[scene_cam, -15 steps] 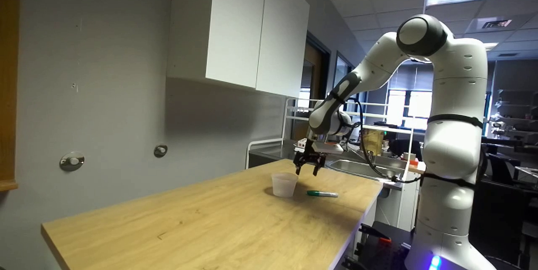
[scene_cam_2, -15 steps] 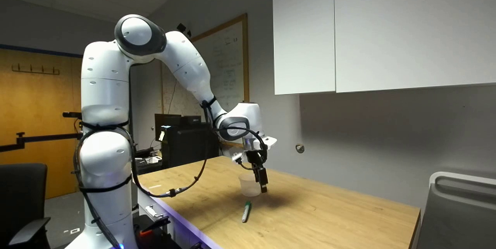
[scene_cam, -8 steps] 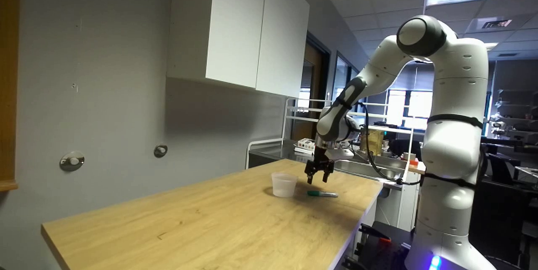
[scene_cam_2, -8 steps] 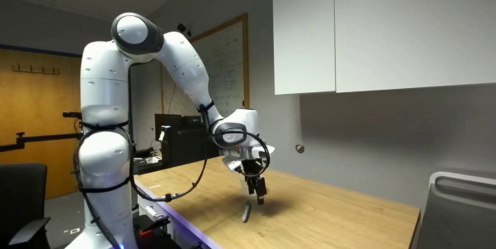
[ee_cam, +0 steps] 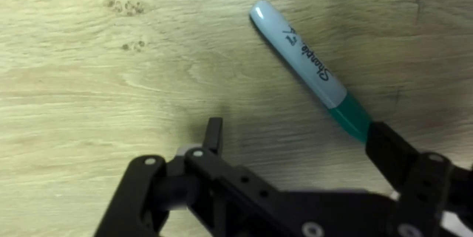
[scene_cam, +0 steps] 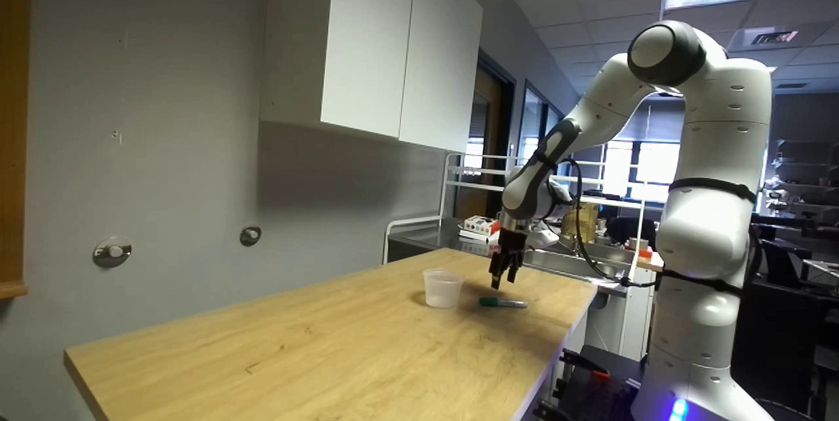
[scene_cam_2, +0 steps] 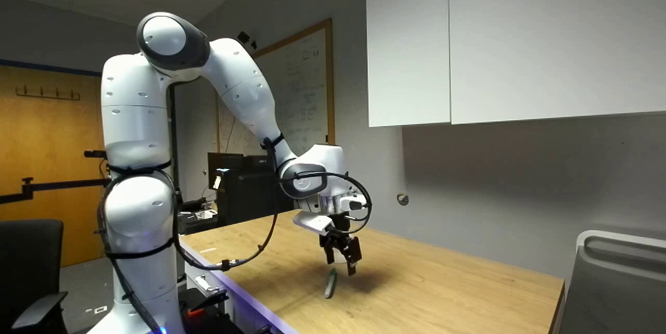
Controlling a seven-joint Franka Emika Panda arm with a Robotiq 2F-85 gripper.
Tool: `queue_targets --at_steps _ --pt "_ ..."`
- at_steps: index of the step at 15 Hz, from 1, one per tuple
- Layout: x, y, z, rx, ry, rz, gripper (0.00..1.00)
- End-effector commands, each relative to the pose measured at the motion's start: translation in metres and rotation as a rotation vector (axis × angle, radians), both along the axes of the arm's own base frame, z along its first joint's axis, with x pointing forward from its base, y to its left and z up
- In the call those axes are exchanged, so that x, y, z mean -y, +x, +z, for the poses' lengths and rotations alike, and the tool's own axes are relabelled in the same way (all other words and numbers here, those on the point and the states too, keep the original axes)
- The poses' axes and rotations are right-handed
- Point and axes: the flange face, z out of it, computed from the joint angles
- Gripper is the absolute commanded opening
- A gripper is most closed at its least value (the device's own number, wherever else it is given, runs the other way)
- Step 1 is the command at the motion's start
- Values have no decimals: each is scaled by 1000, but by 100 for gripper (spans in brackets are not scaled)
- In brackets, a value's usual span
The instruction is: Put the green marker inside the clear bowl
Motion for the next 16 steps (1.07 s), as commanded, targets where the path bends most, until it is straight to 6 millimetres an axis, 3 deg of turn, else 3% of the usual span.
queue_targets --at_steps 1,7,14,15,16 --pt "-21 1 12 25 24 171 100" --pt "-47 21 -9 -55 45 398 100" --pt "-14 23 -50 -150 74 425 100" --pt "-9 24 -53 -147 67 411 75" --pt "-5 26 -54 -146 66 401 75"
